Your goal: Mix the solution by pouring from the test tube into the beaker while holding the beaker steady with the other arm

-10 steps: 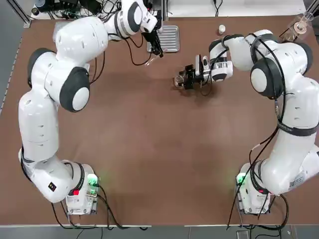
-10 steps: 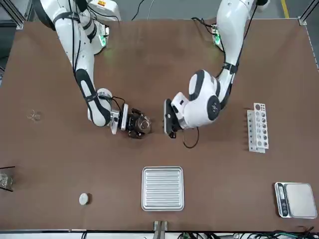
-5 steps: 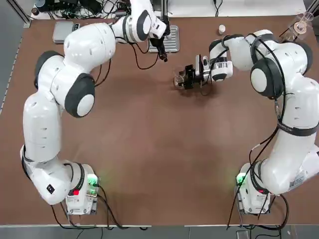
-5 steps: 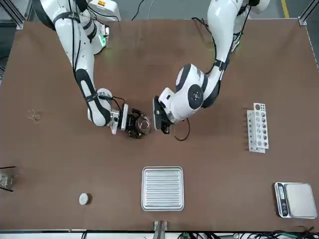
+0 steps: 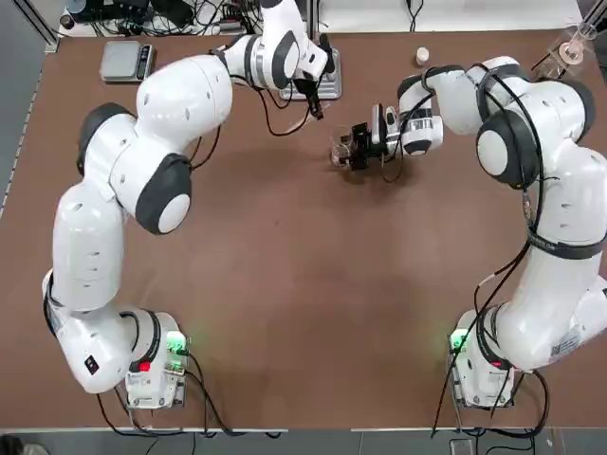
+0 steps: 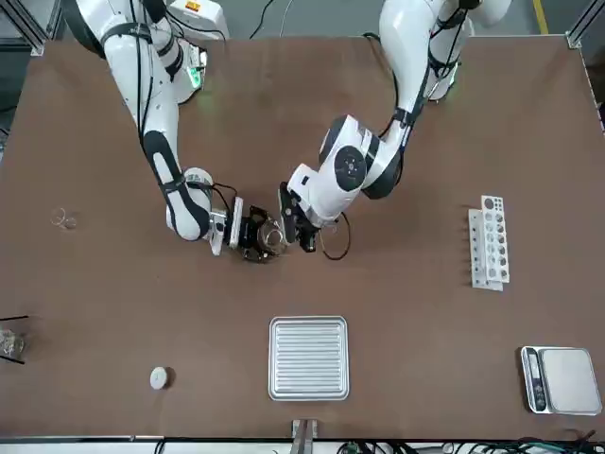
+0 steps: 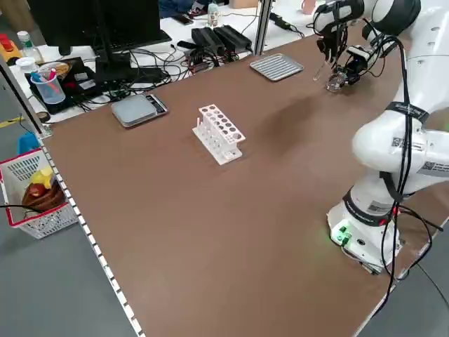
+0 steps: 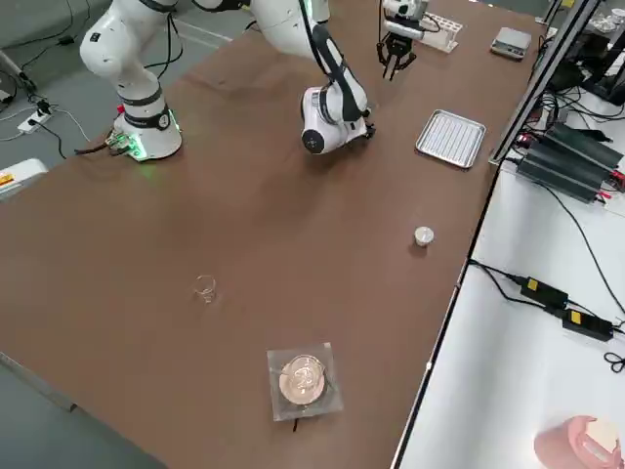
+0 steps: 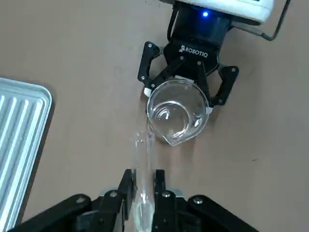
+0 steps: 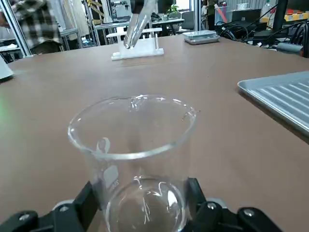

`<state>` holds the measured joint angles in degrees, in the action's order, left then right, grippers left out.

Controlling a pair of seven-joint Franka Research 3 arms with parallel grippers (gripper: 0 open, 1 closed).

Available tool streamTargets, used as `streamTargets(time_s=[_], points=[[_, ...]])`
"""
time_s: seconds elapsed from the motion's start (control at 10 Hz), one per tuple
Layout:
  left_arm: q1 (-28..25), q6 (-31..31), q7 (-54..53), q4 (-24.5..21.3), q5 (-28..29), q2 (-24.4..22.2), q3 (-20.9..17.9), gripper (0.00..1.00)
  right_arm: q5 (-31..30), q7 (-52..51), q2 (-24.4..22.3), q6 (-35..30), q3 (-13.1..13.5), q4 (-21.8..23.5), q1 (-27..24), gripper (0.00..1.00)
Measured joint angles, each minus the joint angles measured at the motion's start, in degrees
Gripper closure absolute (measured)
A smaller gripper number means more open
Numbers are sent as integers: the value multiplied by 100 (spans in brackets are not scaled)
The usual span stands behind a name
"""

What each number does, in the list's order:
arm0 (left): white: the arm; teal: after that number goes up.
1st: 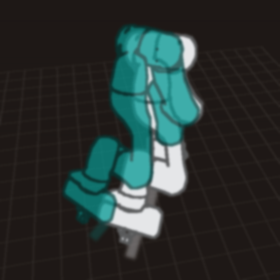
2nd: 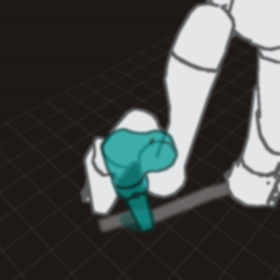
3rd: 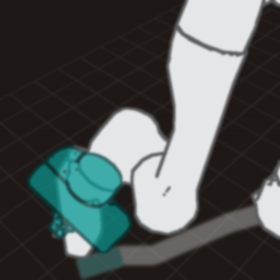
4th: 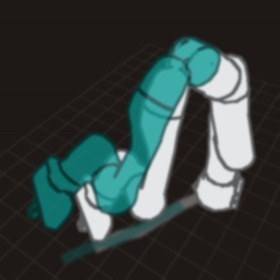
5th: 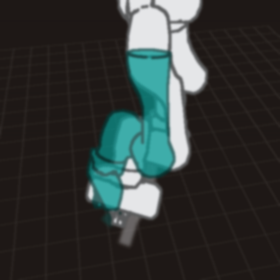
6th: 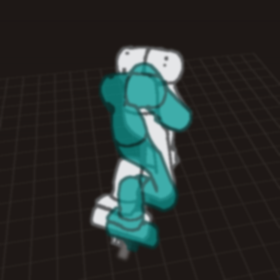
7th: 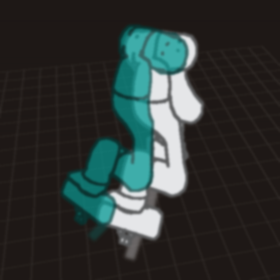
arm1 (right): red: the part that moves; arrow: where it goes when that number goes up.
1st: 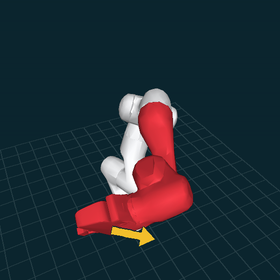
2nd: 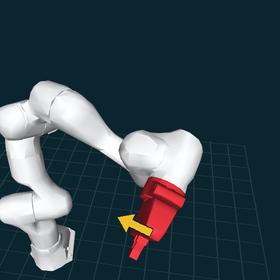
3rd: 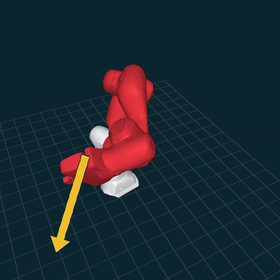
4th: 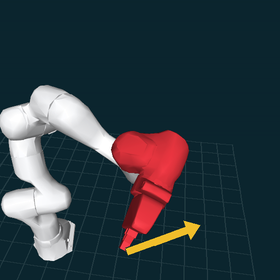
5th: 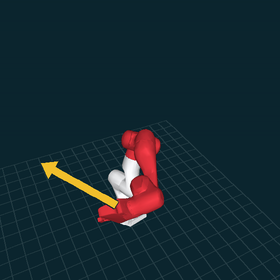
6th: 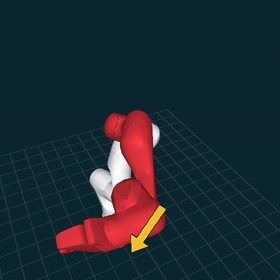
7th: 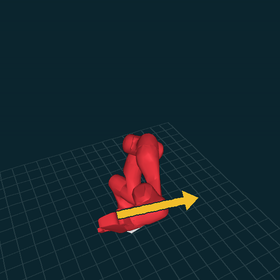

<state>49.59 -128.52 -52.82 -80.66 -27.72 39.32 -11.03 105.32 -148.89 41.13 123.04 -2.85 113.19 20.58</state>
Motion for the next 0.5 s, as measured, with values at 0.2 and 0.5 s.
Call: streamTargets(time_s=[0.2, 0.5], points=[[145, -7, 497, 99, 486, 86, -19, 78, 0, 0, 0, 0, 0, 0, 0, 22], [351, -21, 872, 237, 812, 190, -50, 78, 0, 0, 0, 1, -1, 0, 0, 22]])
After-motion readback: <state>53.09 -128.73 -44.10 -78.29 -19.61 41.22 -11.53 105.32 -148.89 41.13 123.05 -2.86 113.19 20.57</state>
